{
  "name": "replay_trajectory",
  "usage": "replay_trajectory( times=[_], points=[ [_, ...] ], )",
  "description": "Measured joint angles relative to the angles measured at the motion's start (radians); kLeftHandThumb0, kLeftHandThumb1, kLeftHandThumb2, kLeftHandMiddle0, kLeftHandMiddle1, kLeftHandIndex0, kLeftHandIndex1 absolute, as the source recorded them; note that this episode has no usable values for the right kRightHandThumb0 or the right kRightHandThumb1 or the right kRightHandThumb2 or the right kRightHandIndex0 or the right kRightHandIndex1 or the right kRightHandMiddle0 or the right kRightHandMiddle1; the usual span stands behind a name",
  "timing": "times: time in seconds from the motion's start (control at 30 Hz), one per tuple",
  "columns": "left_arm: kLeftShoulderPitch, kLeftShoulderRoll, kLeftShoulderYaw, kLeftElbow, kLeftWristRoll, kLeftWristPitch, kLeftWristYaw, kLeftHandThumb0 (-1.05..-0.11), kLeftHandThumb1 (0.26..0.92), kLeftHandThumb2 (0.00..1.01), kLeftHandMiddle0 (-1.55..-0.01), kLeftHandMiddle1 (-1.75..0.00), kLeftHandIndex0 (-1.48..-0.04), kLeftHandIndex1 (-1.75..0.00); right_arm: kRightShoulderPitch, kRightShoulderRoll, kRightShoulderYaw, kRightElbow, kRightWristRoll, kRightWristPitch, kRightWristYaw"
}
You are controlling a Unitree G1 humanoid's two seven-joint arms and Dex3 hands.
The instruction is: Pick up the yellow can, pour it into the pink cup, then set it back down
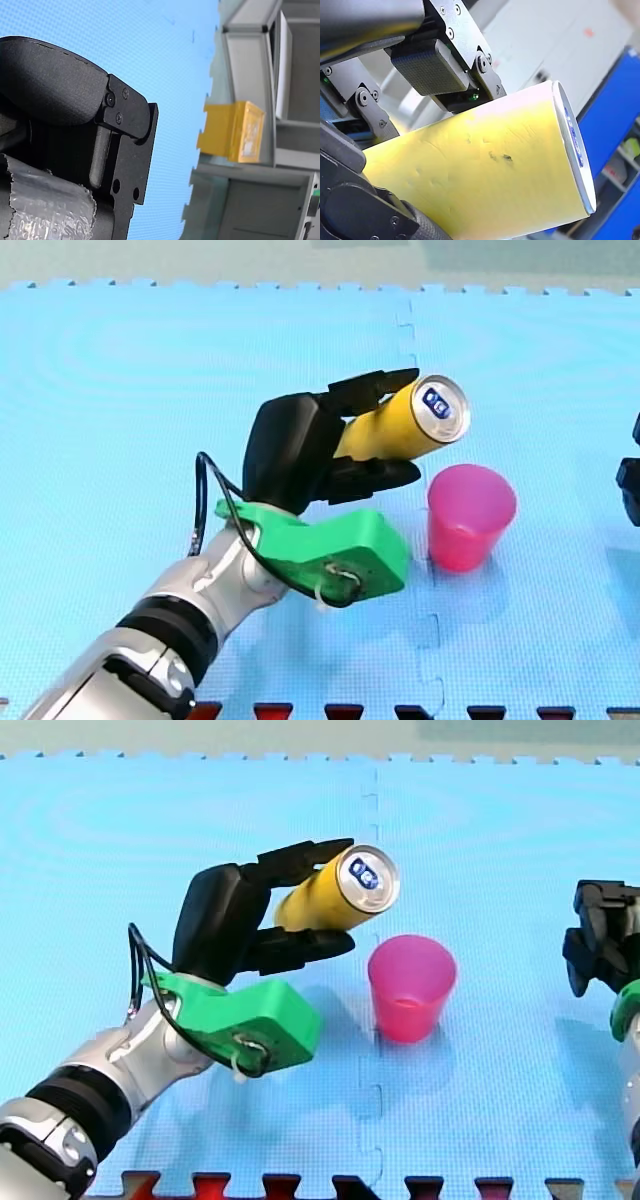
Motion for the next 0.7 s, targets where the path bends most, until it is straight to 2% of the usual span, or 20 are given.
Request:
replay_trajectory(
  times=[0.43, 0.7],
  points=[
    [0.117, -0.043, 0.221, 0.01, -0.319, -0.004, -0.282, -0.386, 0.863, 0.01, -1.29, -0.01, -1.17, 0.0, 0.002, -0.001, 0.0, 0.0, 0.0, 0.0, 0.008],
    [0.187, -0.064, 0.393, 0.03, -0.505, -0.005, -0.403, -0.381, 0.863, 0.0, -1.28, -0.01, -1.17, 0.0, 0.007, -0.011, 0.0, 0.0, 0.0, 0.0, 0.01]
  ],
)
